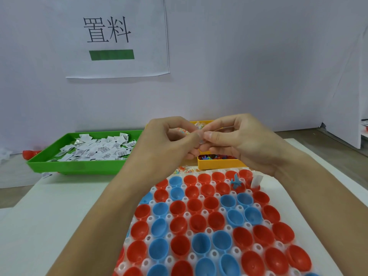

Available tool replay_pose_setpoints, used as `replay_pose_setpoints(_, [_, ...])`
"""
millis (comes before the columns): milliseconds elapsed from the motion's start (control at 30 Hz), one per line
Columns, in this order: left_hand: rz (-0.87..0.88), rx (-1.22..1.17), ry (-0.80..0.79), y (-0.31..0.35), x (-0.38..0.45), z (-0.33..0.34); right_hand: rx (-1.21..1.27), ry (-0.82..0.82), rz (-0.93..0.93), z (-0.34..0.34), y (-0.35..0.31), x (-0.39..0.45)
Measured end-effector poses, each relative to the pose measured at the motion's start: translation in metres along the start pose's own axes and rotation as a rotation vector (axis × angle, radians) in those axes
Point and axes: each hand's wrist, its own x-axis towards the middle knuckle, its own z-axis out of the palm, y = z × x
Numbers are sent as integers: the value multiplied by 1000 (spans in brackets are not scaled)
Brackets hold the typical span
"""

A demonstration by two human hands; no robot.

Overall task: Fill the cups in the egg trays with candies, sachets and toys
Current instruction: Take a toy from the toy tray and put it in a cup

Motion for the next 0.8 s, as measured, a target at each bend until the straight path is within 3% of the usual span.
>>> replay_pose_setpoints(233, [-74,-65,-5,0,0,-2,-92,-5,-75,1,0,-3])
replay_pose_setpoints(567, [-54,83,33,-5,3,-5,-334,21,-202,8,2,-2])
replay_pose_setpoints(800, [-62,131,-84,-8,3,1,-448,-11,-166,-1,2,-1])
